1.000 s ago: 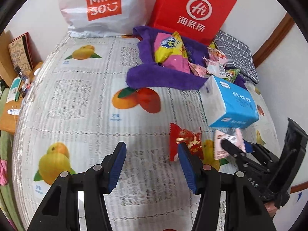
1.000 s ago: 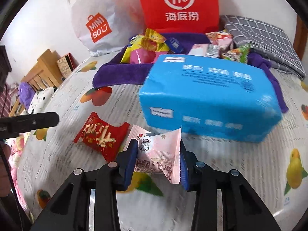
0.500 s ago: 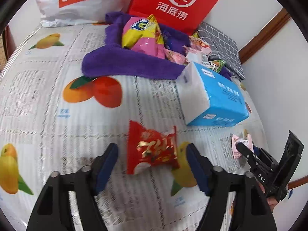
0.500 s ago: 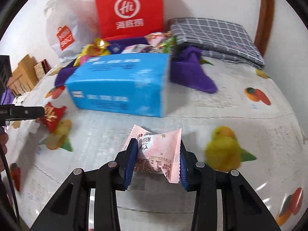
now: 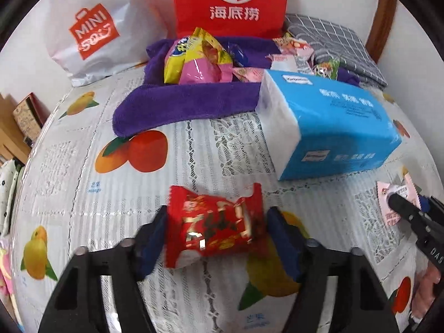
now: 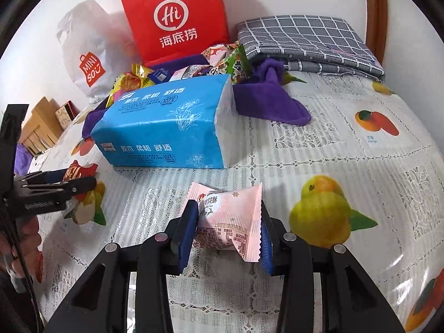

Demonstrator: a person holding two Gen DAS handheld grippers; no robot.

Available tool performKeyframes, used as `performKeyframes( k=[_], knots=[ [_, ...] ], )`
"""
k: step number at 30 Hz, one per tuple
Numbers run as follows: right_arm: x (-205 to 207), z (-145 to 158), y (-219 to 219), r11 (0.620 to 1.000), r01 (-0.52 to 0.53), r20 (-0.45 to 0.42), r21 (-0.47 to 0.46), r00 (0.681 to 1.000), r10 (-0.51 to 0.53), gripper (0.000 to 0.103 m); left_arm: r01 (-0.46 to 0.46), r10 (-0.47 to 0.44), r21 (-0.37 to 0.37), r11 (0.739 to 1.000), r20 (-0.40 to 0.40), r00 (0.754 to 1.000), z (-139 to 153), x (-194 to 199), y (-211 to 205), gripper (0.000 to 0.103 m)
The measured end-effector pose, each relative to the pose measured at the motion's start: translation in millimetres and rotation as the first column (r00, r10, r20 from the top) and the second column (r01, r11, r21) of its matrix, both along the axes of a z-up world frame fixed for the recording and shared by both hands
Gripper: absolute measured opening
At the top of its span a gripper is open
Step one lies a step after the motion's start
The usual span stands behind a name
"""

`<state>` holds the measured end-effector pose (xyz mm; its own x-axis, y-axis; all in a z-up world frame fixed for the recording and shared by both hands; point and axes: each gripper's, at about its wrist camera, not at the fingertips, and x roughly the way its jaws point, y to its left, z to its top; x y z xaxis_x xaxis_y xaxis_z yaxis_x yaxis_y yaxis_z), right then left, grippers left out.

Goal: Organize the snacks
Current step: 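Grasp the pink pastry packet with the right tool while the left tool grasps the red packet, then lift both held packets off the bedspread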

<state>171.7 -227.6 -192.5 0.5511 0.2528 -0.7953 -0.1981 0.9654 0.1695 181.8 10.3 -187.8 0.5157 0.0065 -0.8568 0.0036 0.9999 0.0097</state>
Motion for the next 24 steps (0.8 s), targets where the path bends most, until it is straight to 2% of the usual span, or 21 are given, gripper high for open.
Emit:
performKeyframes(
  k=[1,5,12,15,24],
  knots=[
    [0,0,-1,1.0,-0.002,0.0,-0.002,1.0,0.002,0.042,-0.013,0.013,0.004,1.0,0.009,1.0,1,-3,-1,0.051],
    [0,0,-1,1.0,-0.002,-0.001,0.002,1.0,0.002,0.042,-0.034,0.033,0.009,0.999,0.057,0.998,1,-19,-11,0.047],
    [1,0,-7,0.999,0.0,-0.008,0.04,1.0,0.0,0.042,-0.05,0.05,-0.007,0.999,0.084,0.995,1,-29,-20,0.047],
    [2,0,-10,0.998,0.003,-0.012,0.064,1.0,-0.002,0.042,-0.055,0.055,-0.002,0.998,0.081,0.995,1,-29,-22,0.05],
    [2,0,-10,0.998,0.003,-0.012,0.062,1.0,-0.002,0.042,-0.074,0.073,0.01,0.997,0.079,0.994,1,-29,-25,0.052]
  ],
)
